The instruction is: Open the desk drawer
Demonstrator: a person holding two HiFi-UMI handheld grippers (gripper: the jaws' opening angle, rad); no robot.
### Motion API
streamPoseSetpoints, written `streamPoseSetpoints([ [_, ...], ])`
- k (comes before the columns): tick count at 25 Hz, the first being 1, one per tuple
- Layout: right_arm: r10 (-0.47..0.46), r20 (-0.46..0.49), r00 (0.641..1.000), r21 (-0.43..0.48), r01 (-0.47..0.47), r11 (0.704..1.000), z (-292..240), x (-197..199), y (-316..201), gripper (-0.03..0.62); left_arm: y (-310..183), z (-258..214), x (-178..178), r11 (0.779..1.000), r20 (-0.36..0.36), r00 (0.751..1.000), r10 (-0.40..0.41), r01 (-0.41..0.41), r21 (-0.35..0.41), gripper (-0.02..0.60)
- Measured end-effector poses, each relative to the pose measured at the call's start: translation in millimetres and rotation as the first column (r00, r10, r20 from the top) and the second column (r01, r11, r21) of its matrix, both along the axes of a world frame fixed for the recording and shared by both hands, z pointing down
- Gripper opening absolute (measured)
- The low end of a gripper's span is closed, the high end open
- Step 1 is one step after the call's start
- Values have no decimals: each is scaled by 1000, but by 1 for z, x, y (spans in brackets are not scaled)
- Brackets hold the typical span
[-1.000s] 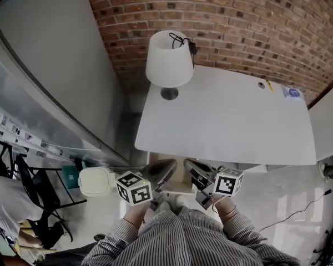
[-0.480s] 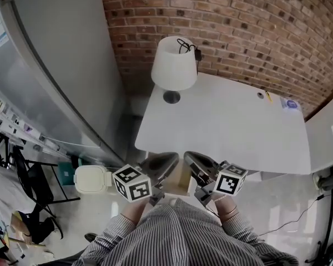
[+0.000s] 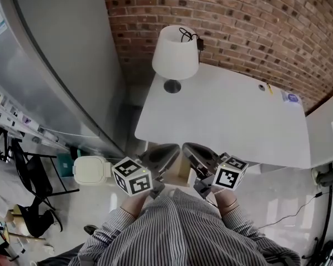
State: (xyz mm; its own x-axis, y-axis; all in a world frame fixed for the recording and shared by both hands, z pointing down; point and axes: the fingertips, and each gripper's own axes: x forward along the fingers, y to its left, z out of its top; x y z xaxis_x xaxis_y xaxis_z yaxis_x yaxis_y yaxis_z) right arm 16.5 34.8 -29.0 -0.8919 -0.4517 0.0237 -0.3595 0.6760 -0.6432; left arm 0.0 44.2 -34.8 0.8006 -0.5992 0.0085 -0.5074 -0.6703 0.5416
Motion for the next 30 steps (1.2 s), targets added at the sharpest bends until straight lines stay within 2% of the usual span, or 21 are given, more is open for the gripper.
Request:
streamPoseSetpoints([
  [20,25,-74,997,44,-21,999,6,5,13,16,7,7,-3,999,8,1000,-28,29,-22,12],
  [30,35,-92,995,35,-32,999,12,9,16,15,11,11,-2,999,13,1000,-24,25,-25,12],
])
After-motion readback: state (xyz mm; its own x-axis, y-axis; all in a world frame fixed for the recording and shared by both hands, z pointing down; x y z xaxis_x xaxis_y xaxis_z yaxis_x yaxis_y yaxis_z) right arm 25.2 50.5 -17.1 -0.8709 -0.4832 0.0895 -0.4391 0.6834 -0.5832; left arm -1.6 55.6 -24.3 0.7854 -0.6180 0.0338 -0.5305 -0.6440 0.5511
